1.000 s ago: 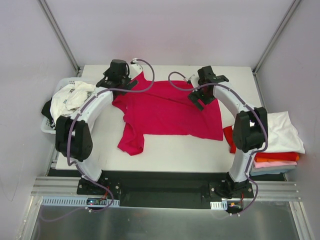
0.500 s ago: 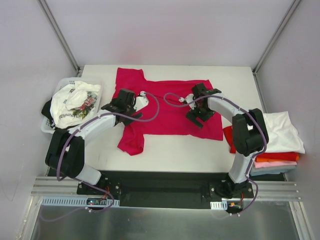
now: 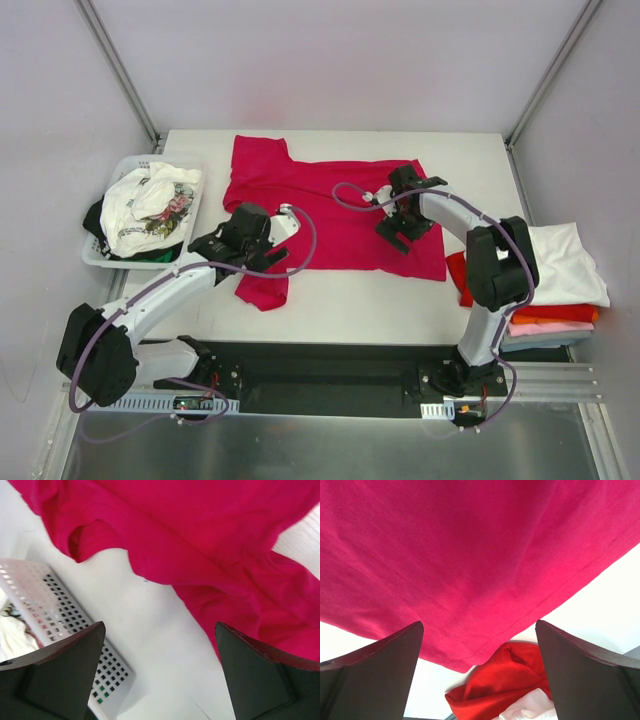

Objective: Fold and stack the t-shirts
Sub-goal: Flatten out the tshirt

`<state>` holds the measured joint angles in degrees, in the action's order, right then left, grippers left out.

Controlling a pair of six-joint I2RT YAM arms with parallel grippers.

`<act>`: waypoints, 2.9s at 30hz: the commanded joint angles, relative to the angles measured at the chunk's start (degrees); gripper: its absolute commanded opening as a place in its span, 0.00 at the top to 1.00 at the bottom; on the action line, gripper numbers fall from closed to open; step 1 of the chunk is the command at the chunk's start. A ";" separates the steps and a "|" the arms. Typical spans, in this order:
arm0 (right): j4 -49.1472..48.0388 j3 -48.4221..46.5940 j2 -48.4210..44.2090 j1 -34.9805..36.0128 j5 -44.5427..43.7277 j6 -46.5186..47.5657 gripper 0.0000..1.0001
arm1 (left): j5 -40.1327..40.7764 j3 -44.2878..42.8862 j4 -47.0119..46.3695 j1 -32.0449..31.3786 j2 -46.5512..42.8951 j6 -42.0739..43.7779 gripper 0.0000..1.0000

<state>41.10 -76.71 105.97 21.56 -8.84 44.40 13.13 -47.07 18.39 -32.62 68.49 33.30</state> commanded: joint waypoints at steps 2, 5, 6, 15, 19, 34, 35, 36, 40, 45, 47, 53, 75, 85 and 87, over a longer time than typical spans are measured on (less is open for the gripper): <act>-0.23 -1.95 0.81 -0.29 -1.18 0.07 0.00 | -2.57 4.00 3.76 -2.09 -1.52 -4.99 0.12; -0.15 -2.13 1.08 -0.38 -1.70 0.25 0.00 | -4.16 5.58 4.46 -2.53 -1.52 -5.44 0.14; -0.14 -2.13 1.08 -0.38 -1.62 0.25 0.00 | -4.60 5.85 4.72 -2.53 -1.69 -5.35 0.14; -0.14 -2.39 1.78 -0.64 -1.18 -0.19 0.00 | -10.31 7.78 6.66 -3.24 -1.96 -6.05 0.18; 0.12 -2.75 1.52 -0.64 -1.18 -0.28 0.00 | -11.80 8.40 7.01 -3.41 -1.17 -6.49 0.20; 0.65 -2.48 0.64 -0.64 0.14 -0.63 0.00 | -14.62 8.05 6.57 -3.41 6.22 -6.05 0.63; 0.65 -2.40 0.64 -0.56 0.23 -0.63 0.00 | -14.45 8.05 6.48 -3.41 6.65 -5.88 0.68; 0.65 -2.31 0.64 -0.64 0.31 -0.63 0.00 | -14.44 7.87 6.31 -3.33 6.83 -5.96 0.71; 0.73 -2.13 0.81 -0.56 0.84 -0.63 0.00 | -13.92 7.69 6.22 -3.41 6.22 -6.05 0.80; 0.65 -1.96 1.60 -0.64 0.84 -0.81 0.00 | -13.39 7.87 6.13 -3.33 3.59 -5.79 0.89; 0.65 -1.87 1.78 -0.64 0.93 -0.81 0.00 | -11.55 8.13 6.13 -3.33 2.36 -5.70 0.89; 0.47 -1.34 2.48 -0.47 2.42 -0.98 0.01 | -10.49 8.57 6.13 -3.33 0.24 -5.35 0.88; 1.00 -2.40 5.56 -0.99 13.15 -0.28 0.00 | -9.52 7.61 6.04 -3.41 1.65 -5.26 0.87; 0.73 -2.57 5.73 -1.26 10.86 0.25 0.00 | -9.00 8.22 5.43 -3.33 2.70 -4.82 0.91; 0.91 -2.57 5.73 -1.35 10.51 0.33 0.00 | -8.73 8.31 5.34 -3.33 2.61 -4.30 0.92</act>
<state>41.04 -77.82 111.90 20.82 2.37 44.40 3.53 -38.52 24.27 -35.66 71.13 27.92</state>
